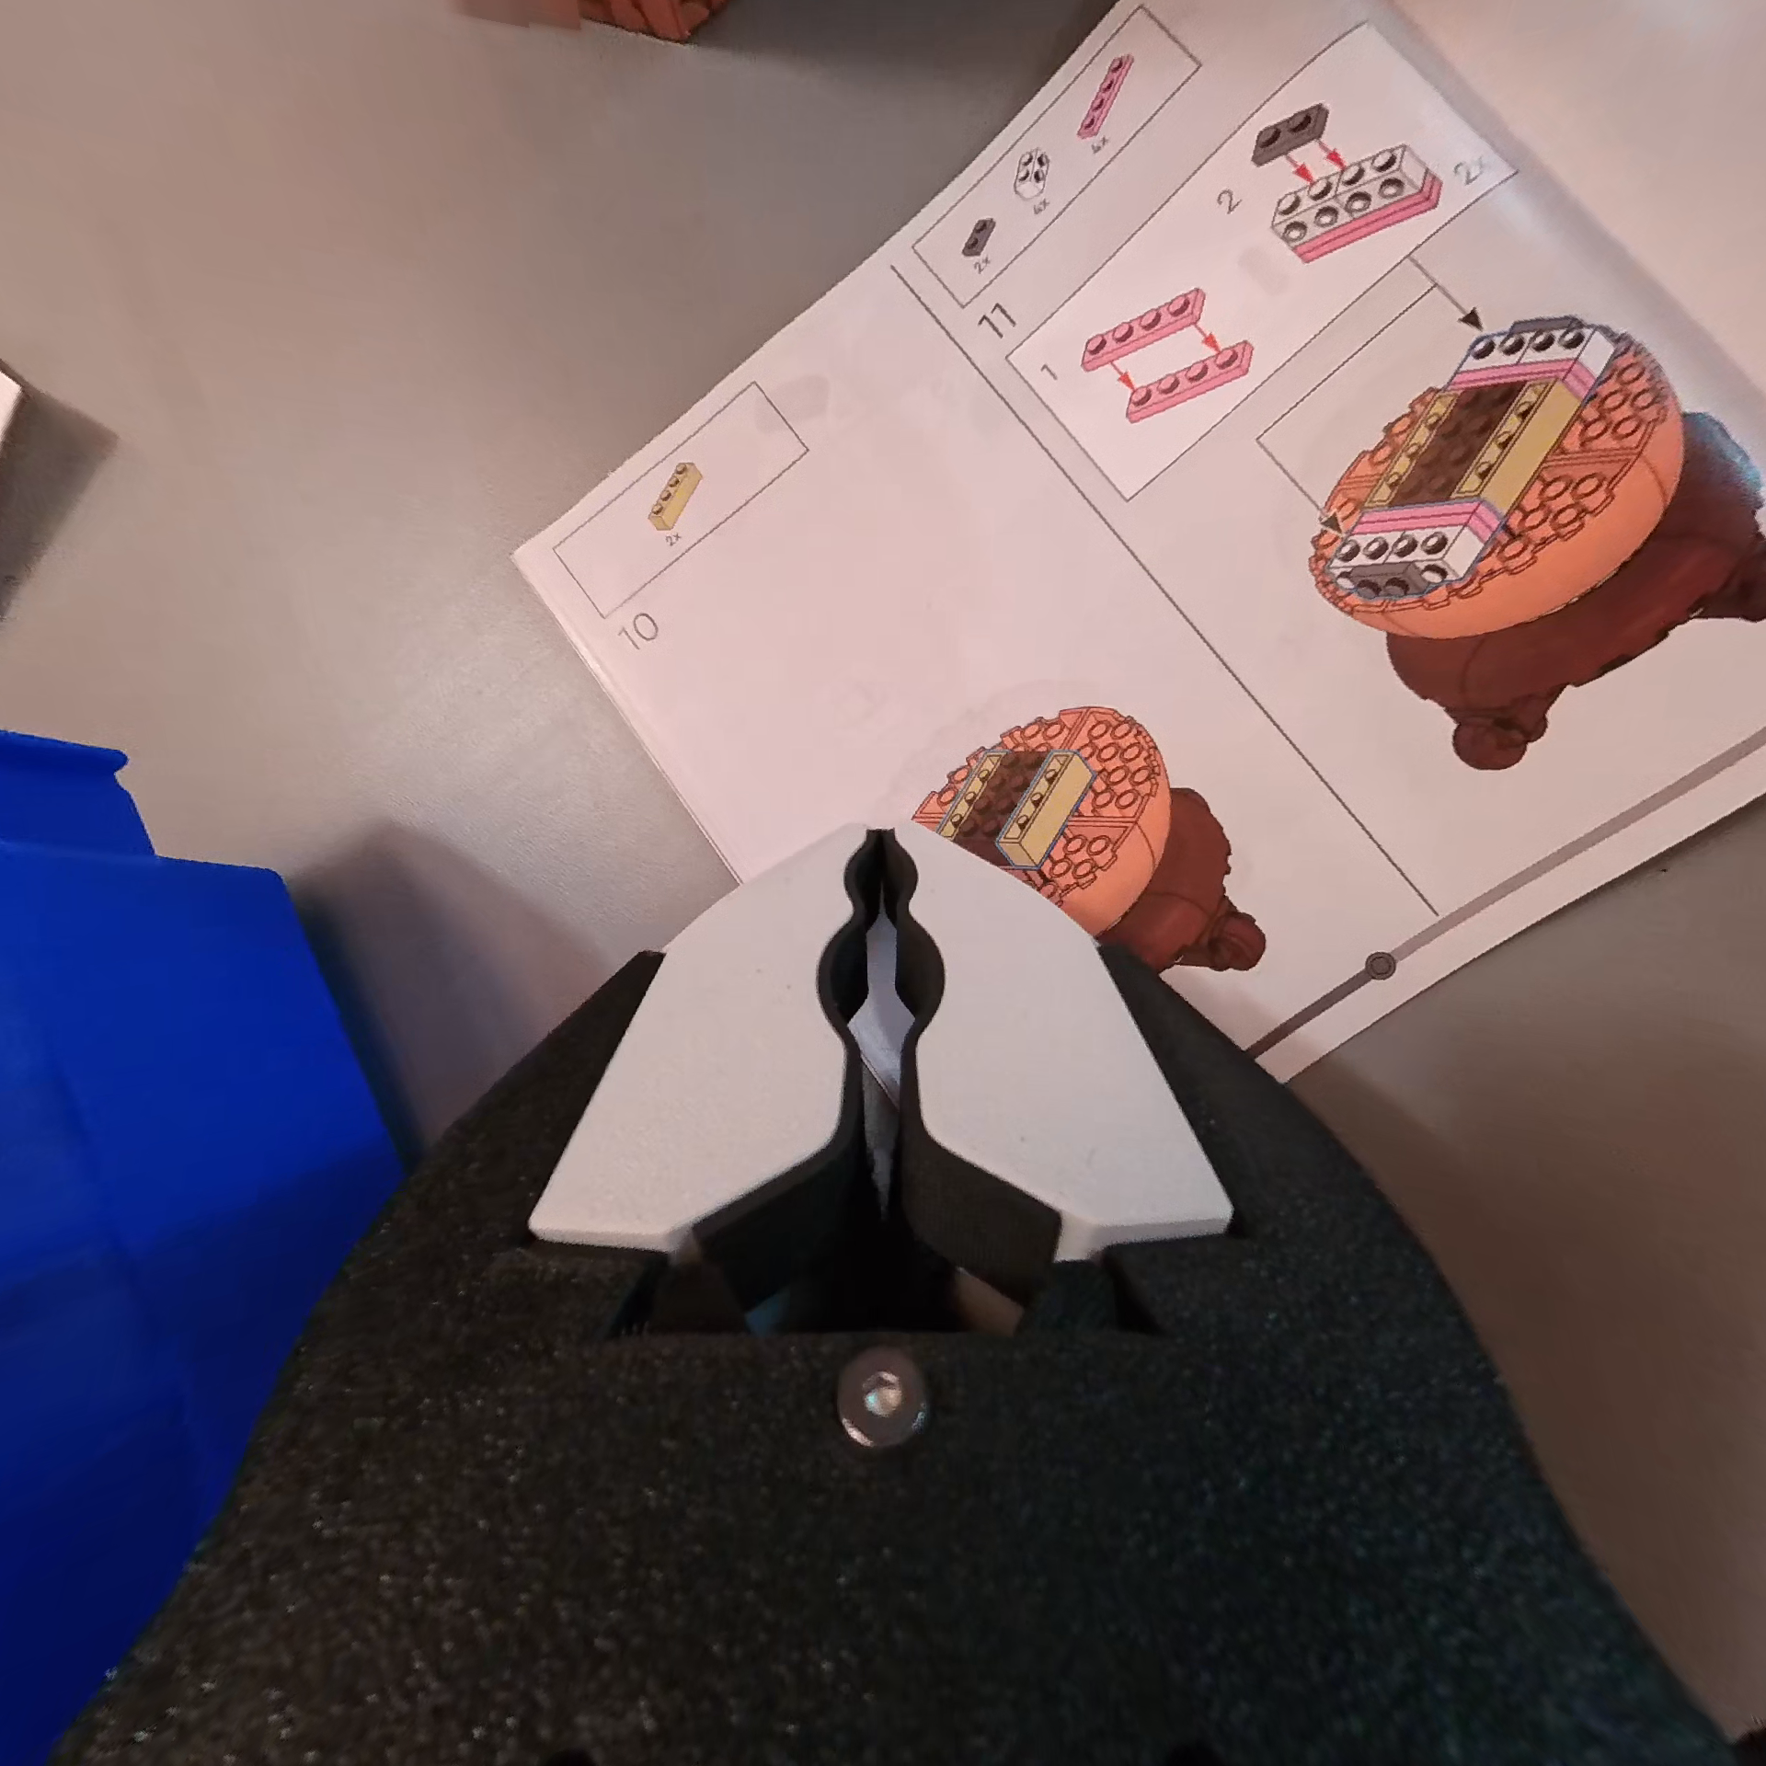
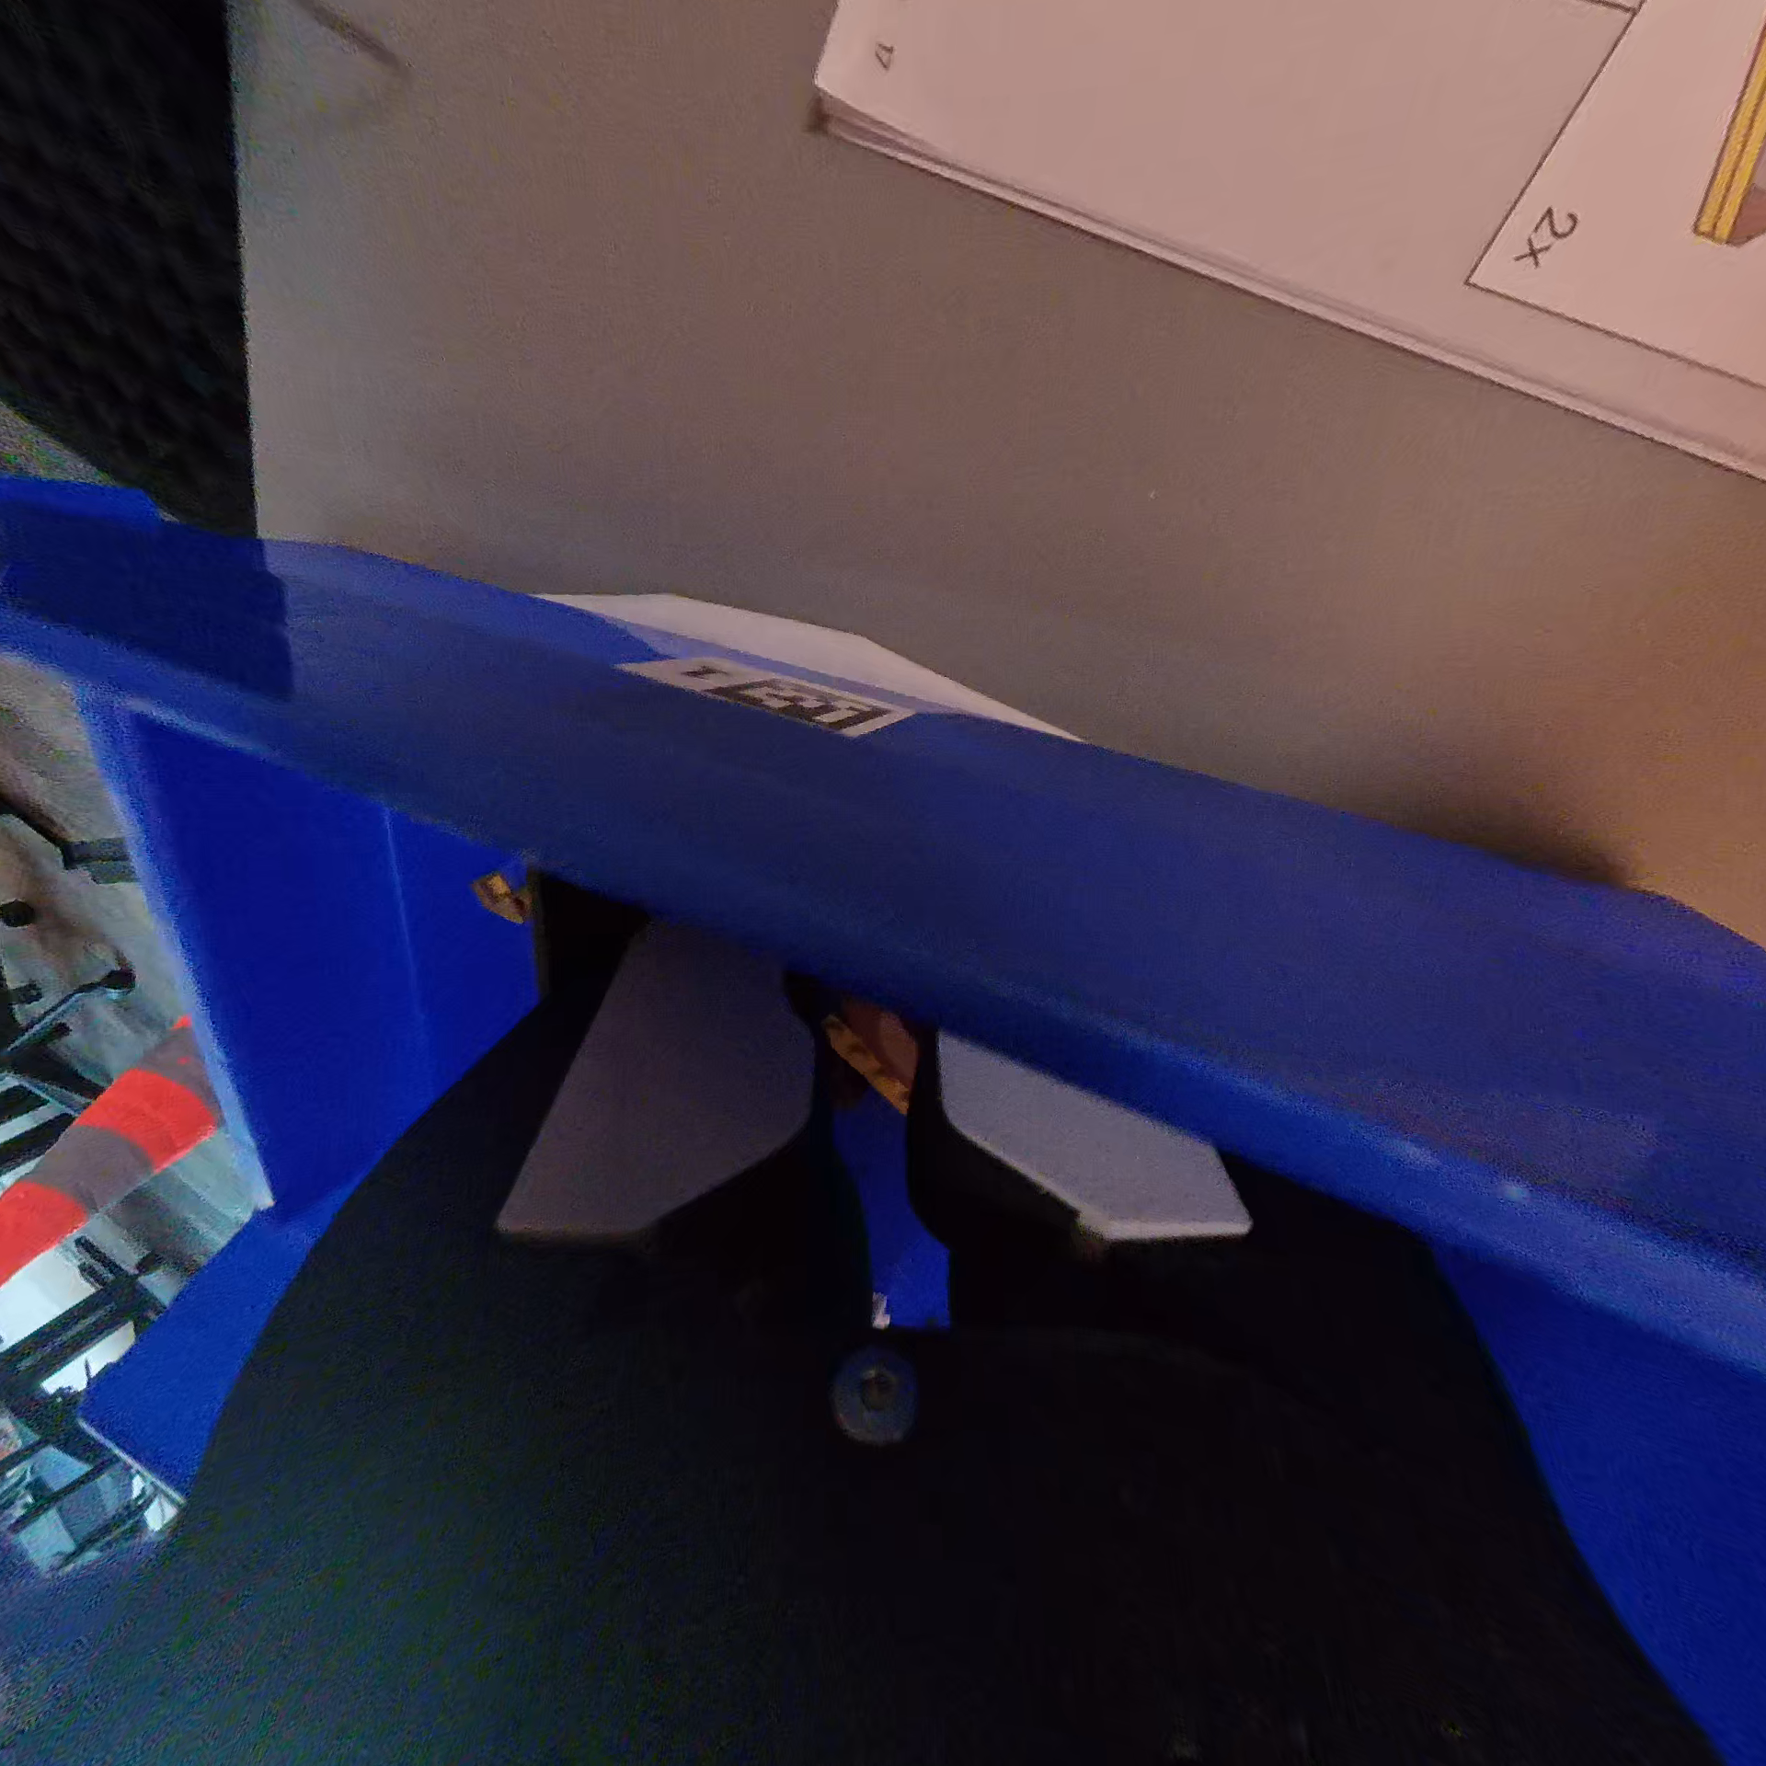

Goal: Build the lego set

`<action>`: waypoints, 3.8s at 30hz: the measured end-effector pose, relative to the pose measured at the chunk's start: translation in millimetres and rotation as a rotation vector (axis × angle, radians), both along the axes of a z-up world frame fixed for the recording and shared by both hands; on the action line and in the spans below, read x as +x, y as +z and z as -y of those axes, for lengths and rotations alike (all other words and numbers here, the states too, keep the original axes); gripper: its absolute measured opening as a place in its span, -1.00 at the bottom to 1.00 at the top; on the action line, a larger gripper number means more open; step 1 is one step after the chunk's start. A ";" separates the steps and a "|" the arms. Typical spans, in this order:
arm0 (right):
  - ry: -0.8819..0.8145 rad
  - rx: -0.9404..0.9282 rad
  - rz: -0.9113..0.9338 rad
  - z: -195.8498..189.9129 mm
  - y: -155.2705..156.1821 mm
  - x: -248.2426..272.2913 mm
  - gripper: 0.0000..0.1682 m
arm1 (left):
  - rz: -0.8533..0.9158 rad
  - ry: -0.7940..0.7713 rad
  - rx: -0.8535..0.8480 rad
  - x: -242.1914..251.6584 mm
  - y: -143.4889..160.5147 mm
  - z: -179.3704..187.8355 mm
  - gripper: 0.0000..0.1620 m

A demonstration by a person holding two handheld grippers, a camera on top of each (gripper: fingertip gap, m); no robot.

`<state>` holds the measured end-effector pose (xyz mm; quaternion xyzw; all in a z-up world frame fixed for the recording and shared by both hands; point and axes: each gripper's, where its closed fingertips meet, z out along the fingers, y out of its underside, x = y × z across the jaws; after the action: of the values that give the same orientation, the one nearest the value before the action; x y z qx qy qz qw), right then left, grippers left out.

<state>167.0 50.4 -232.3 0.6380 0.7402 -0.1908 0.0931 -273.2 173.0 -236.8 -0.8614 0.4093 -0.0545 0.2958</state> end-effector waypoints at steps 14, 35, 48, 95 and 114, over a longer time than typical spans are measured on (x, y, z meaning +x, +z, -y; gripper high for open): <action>-0.231 0.231 -0.076 -26.6 19.7 19.2 -0.66 | -0.036 -0.043 0.034 0.3 0.2 0.0 -1.00; -0.564 0.280 0.210 -30.3 22.0 22.5 -0.86 | -0.023 -0.054 0.093 -1.1 1.6 0.4 -1.00; -0.463 0.487 -0.301 -80.0 159.2 -229.5 -0.86 | 0.163 -0.063 0.197 -5.9 31.8 7.1 -0.91; -1.092 0.621 -0.123 -1.9 133.0 96.0 -0.67 | 0.262 -0.045 0.079 37.1 48.5 -2.3 -0.93; -0.816 0.525 -0.081 -38.1 94.0 92.6 -0.68 | 0.238 0.067 0.091 42.8 60.3 -24.8 -0.93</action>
<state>259.5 88.5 -138.2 0.8702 0.4557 -0.0432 -0.1825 -230.4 197.8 -176.5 -0.8477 0.3446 -0.1277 0.3825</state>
